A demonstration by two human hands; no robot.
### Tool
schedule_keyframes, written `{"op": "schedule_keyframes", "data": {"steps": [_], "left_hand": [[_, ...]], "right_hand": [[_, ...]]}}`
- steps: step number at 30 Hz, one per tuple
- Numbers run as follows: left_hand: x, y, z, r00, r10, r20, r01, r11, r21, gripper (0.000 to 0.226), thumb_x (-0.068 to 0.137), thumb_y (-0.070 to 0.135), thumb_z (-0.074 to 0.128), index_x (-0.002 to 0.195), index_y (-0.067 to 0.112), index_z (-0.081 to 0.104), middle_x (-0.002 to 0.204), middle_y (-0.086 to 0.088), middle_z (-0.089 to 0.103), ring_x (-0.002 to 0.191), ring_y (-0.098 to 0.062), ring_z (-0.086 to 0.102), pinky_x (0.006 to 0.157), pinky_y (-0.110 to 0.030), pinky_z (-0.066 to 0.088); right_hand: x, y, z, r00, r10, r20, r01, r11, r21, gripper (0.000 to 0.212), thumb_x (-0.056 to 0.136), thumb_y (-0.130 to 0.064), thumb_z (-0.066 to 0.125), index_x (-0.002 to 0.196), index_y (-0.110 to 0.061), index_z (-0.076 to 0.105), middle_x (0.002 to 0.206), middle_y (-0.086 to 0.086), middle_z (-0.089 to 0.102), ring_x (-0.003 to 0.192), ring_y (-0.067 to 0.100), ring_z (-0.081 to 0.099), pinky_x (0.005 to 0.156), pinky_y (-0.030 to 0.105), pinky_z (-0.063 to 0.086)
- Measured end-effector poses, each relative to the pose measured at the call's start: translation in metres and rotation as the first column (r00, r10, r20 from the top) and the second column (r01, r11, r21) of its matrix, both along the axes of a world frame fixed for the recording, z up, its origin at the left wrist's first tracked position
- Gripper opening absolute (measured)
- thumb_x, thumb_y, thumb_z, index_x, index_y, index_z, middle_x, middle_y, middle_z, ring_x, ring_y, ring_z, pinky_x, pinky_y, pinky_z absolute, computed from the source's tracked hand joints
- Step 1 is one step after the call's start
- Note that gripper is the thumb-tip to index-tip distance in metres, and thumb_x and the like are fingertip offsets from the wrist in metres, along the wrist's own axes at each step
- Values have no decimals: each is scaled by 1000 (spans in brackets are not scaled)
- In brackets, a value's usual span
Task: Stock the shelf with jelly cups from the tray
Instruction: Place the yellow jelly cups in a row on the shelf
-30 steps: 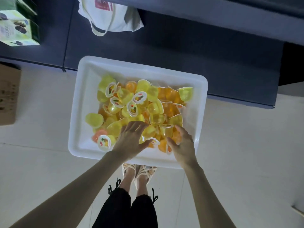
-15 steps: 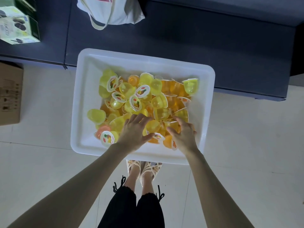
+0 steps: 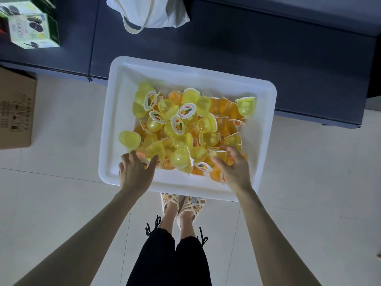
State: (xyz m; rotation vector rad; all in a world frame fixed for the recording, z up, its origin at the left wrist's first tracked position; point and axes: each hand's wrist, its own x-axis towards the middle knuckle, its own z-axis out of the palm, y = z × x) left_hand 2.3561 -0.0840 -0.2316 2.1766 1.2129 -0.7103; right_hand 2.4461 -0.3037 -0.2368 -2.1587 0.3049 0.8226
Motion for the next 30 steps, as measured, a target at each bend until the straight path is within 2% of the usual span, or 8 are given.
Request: {"op": "schedule_keyframes", "data": {"steps": [4,9,11,14,17,21,25,30], "left_hand": [[9,5,-6,988,70,-139,-76,997,-36,68,89,50,48,132,-1,34,131,-23,45,123,-37,33,100,-45,29],[17,7,-9,962,2,-274,-37,992,-122,54,85,50,50,119,8,55,125,-17,49,120,-34,37,99,-42,29],[20,6,-11,961,-4,-278,-60,973,-221,51,81,54,53,110,13,62,120,-13,54,116,-33,43,100,-41,33],[24,1,-9,975,52,-215,-132,917,-377,59,71,56,60,111,12,64,108,-9,64,103,-29,56,95,-39,44],[20,-5,-5,989,67,-136,-110,934,-339,45,86,47,59,110,8,63,101,-7,66,92,-24,58,79,-31,45],[13,-2,6,978,206,-16,-203,943,-263,50,88,46,57,116,6,62,104,-11,67,89,-24,56,70,-28,39],[10,-1,24,944,315,99,-280,923,-264,45,86,45,61,105,4,67,83,-12,63,85,-30,58,66,-28,37],[5,-5,53,862,487,140,-412,834,-367,31,79,41,71,81,10,63,71,-10,66,73,-26,64,69,-32,51]], "right_hand": [[-5,2,5,997,-76,3,76,995,68,30,82,-21,73,110,-25,62,110,-7,62,110,20,56,94,38,48],[-2,3,11,997,-77,-6,77,993,93,32,83,-15,71,115,-15,62,104,-14,56,92,-8,52,74,-1,37],[-3,2,11,997,-74,-26,77,992,101,33,84,-16,70,115,-16,61,102,-16,55,88,-17,47,69,-5,34],[-5,1,13,996,-83,-18,85,992,94,33,84,-17,71,116,-18,61,101,-16,56,88,-17,50,69,-2,37],[-8,0,17,995,-98,-13,99,992,84,33,84,-19,71,115,-20,62,101,-14,56,95,-9,50,71,6,41],[-13,0,19,990,-144,-10,144,983,115,34,83,-19,71,116,-19,62,96,-25,55,97,-1,52,79,17,47],[-18,3,25,984,-173,-34,176,972,155,33,83,-22,72,114,-20,60,107,-1,65,101,22,62,79,33,51],[-16,7,53,992,-130,-11,130,978,162,36,81,-25,74,112,-20,57,101,-10,56,98,29,63,70,31,52]]}}
